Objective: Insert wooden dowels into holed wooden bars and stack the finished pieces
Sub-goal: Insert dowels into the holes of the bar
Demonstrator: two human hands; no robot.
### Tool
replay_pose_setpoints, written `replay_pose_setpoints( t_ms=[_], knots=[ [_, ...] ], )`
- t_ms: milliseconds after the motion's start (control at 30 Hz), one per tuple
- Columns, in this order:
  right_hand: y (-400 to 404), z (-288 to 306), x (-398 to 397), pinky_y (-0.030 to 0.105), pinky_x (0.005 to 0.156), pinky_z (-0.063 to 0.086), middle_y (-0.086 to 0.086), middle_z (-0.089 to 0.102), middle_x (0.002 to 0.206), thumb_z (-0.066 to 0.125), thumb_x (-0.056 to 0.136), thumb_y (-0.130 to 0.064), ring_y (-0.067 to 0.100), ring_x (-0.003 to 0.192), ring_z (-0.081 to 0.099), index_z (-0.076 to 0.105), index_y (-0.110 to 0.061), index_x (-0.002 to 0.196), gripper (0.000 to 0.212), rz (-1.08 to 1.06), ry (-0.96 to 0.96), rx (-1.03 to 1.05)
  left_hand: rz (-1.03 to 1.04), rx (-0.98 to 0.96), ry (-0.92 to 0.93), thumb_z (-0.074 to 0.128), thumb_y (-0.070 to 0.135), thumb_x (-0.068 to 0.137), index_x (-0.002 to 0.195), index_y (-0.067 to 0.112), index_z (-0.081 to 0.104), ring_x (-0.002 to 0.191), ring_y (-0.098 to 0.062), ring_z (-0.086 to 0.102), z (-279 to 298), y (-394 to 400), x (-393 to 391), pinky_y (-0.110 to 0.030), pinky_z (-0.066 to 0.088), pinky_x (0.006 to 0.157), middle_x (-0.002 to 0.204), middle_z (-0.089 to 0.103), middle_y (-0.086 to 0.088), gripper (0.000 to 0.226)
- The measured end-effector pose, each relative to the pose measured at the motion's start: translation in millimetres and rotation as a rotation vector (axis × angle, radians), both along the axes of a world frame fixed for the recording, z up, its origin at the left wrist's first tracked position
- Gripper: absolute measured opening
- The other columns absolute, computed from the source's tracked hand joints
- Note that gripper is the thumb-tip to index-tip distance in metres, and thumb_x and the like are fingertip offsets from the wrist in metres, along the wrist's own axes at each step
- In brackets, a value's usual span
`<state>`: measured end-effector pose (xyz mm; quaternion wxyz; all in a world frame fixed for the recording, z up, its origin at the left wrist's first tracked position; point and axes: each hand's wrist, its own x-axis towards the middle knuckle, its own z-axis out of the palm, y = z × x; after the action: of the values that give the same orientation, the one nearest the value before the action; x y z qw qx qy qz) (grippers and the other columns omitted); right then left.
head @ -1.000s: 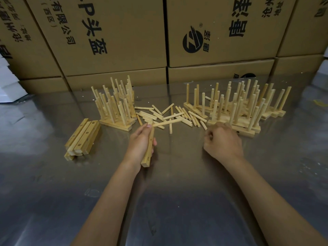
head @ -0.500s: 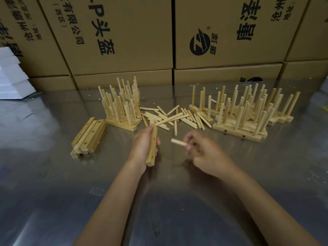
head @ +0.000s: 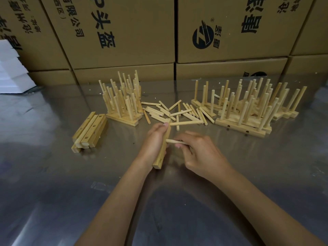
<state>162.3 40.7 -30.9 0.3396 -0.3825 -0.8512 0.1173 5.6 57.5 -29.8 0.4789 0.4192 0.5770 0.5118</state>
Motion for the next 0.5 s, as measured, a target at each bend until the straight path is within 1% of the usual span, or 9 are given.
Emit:
replay_pose_setpoints(
  t_ms=[100, 233, 367, 433, 500],
  knots=[
    [-0.8, 2.7, 0.9, 0.023, 0.056, 0.034, -0.014, 0.047, 0.075, 0.053, 0.094, -0.013, 0.007, 0.064, 0.046, 0.068, -0.025, 0.094, 0.018, 0.01, -0.03, -0.007, -0.028, 0.018, 0.041, 0.047, 0.036, 0.103, 0.095, 0.021, 0.058, 0.055, -0.013, 0.051, -1.2, -1.4, 0.7, -0.023, 0.037, 0.048, 0.069, 0.054, 0.001, 0.02],
    [1.3, 7.4, 0.4, 0.021, 0.052, 0.025, -0.012, 0.048, 0.072, 0.05, 0.094, -0.015, 0.006, 0.058, 0.044, 0.07, -0.025, 0.093, 0.022, -0.015, -0.129, -0.001, -0.046, 0.038, 0.076, 0.044, 0.035, 0.105, 0.095, 0.019, 0.057, 0.049, -0.008, 0.051, -2.7, -2.9, 1.3, -0.018, 0.037, 0.04, 0.064, 0.055, 0.003, 0.022],
    [0.2, 13.7, 1.3, 0.021, 0.05, 0.022, -0.01, 0.05, 0.074, 0.048, 0.092, -0.016, 0.01, 0.059, 0.043, 0.066, -0.027, 0.087, 0.022, -0.04, -0.222, 0.028, -0.069, 0.044, 0.132, 0.041, 0.036, 0.106, 0.1, 0.015, 0.056, 0.058, -0.011, 0.052, -3.3, -5.0, 2.2, -0.019, 0.039, 0.044, 0.065, 0.056, 0.005, 0.027],
    [-0.5, 16.9, 0.5, 0.025, 0.051, 0.025, -0.009, 0.052, 0.072, 0.048, 0.092, -0.018, 0.013, 0.062, 0.047, 0.06, -0.029, 0.082, 0.019, -0.055, -0.267, 0.052, -0.073, 0.051, 0.171, 0.039, 0.036, 0.107, 0.102, 0.013, 0.055, 0.062, -0.013, 0.053, -3.0, -6.7, 3.3, -0.02, 0.04, 0.047, 0.067, 0.056, 0.004, 0.028],
    [-0.6, 18.3, -0.4, 0.028, 0.053, 0.029, -0.008, 0.056, 0.07, 0.046, 0.092, -0.023, 0.017, 0.064, 0.052, 0.061, -0.026, 0.082, 0.018, -0.087, -0.348, 0.081, -0.084, 0.064, 0.218, 0.04, 0.037, 0.106, 0.103, 0.015, 0.055, 0.069, -0.013, 0.054, -2.8, -7.9, 4.9, -0.021, 0.042, 0.051, 0.076, 0.058, 0.002, 0.027]
  ],
)
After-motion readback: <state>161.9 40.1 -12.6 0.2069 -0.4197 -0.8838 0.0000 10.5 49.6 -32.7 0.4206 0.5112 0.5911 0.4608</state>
